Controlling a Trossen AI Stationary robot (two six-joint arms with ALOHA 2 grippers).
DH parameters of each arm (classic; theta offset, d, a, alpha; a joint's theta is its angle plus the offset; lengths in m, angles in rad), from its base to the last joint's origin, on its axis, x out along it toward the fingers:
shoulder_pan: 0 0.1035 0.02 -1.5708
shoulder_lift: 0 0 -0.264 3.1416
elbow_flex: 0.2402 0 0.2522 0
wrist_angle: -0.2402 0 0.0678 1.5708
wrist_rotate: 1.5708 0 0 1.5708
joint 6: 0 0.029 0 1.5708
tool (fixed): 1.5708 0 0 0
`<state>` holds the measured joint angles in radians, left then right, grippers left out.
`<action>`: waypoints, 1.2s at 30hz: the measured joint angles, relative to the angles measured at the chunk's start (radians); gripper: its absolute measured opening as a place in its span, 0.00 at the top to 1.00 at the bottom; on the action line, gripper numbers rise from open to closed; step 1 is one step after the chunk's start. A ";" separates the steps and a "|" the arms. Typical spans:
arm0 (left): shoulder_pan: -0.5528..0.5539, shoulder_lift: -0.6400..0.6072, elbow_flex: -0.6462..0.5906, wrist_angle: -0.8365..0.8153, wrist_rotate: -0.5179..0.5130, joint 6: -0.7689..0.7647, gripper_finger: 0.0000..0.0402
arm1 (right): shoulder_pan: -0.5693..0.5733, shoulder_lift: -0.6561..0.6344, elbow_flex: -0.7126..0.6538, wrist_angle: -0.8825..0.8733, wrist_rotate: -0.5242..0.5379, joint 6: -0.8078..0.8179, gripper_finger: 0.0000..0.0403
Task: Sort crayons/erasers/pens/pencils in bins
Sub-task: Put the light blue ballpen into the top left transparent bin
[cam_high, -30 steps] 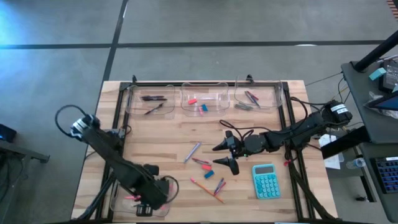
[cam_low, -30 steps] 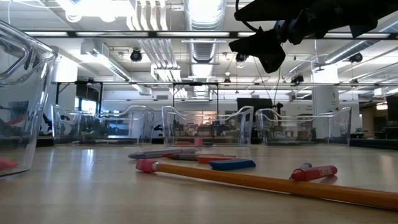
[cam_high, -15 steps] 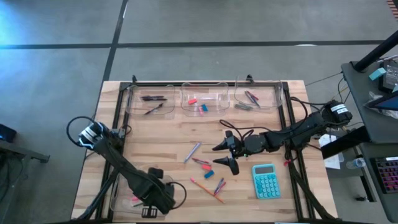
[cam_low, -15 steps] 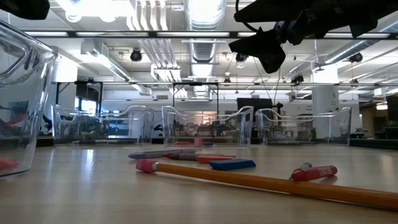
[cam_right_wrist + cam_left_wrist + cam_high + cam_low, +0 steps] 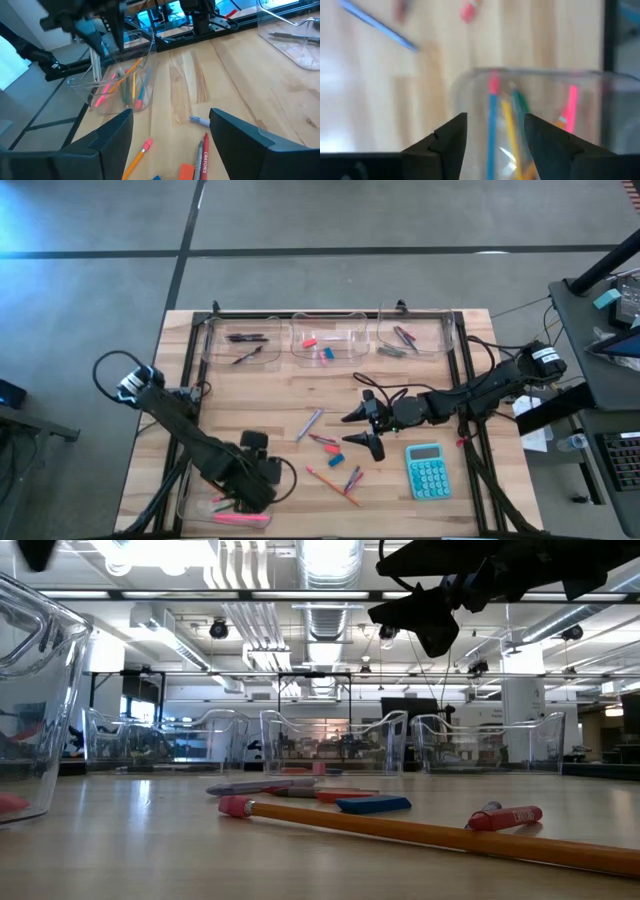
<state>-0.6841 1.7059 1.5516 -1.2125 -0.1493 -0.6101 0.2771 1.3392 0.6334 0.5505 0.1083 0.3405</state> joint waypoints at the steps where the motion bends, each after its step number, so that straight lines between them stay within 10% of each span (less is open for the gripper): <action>1: 0.004 -0.016 -0.002 -0.001 -0.048 0.013 0.55 | 0.000 0.000 0.000 0.000 0.001 0.000 0.38; 8: 0.047 -0.098 -0.040 0.150 -0.386 0.070 0.55 | 0.000 0.000 0.000 0.000 0.015 -0.004 0.38; 36: 0.459 -0.088 -0.698 1.242 -0.203 0.198 0.54 | 0.000 0.000 0.000 -0.149 0.106 0.018 0.39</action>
<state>-0.2254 1.6176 0.8533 0.0291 -0.3523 -0.4122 0.2775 1.3388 0.6334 0.4015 0.2142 0.3581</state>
